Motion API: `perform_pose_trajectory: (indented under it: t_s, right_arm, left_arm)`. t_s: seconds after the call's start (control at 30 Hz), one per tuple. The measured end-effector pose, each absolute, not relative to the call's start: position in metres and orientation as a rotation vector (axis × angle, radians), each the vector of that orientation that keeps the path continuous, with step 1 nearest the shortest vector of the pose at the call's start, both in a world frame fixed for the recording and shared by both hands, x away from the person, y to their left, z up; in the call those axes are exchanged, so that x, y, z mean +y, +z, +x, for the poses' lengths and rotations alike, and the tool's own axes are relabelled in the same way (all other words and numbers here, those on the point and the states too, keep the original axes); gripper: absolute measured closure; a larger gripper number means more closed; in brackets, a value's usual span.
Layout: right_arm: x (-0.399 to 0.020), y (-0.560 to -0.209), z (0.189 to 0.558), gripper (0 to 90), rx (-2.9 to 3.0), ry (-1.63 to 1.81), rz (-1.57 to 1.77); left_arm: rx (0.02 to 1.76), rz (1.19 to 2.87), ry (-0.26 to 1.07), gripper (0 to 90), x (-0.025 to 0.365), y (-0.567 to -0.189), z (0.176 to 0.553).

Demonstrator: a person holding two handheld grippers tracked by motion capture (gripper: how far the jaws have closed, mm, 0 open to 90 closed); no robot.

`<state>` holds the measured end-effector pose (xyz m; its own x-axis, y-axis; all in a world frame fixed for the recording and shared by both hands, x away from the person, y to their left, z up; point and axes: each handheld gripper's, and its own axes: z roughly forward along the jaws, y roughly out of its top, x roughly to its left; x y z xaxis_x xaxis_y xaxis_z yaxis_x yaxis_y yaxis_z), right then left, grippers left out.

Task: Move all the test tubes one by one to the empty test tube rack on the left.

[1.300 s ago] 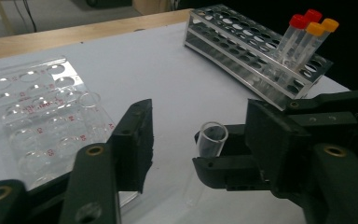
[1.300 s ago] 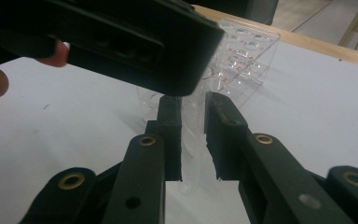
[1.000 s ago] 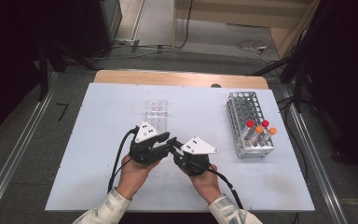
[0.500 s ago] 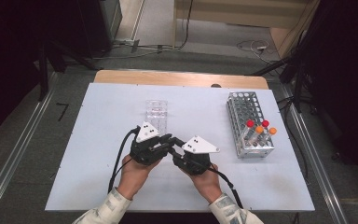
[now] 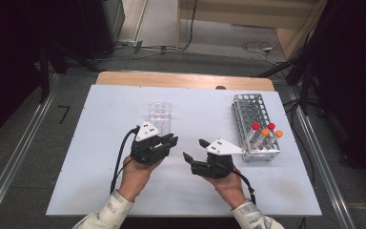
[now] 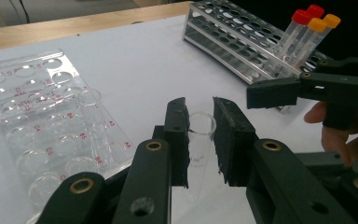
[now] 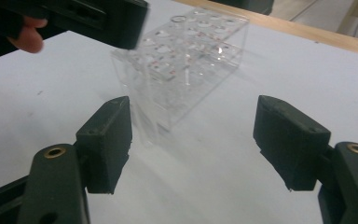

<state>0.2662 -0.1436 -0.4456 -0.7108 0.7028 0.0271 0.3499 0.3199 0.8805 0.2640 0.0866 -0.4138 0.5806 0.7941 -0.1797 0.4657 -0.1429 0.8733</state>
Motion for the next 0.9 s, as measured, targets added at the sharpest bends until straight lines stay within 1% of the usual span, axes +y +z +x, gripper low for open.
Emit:
perform_pose_trajectory:
  t_s: [0.07,0.13,0.17,0.3,0.43,0.6,0.9]
  right_arm:
    - [-0.153,-0.447,0.266,21.4,2.234,1.340,0.962]
    - [-0.160,-0.448,0.268,13.0,2.269,1.287,1.000]
    - [-0.164,-0.449,0.269,10.9,2.289,1.262,1.016]
    - [-0.184,-0.452,0.269,10.1,2.313,1.248,1.058]
    - [-0.197,-0.456,0.266,2.6,2.344,1.219,1.078]
    - [-0.207,-0.457,0.264,1.3,2.344,1.205,1.095]
    - [-0.214,-0.454,0.258,1.3,2.290,1.280,1.079]
  left_arm:
    - [1.033,1.782,0.402,76.2,0.086,-0.413,0.264]
    - [1.033,1.778,0.401,76.1,0.086,-0.412,0.264]
    - [1.033,1.776,0.401,76.1,0.087,-0.411,0.263]
    - [1.027,1.774,0.409,76.1,0.088,-0.407,0.263]
    - [1.033,1.764,0.411,76.1,0.089,-0.402,0.265]
    - [1.035,1.772,0.419,76.1,0.088,-0.397,0.266]
    - [1.046,1.756,0.434,76.1,0.095,-0.385,0.271]
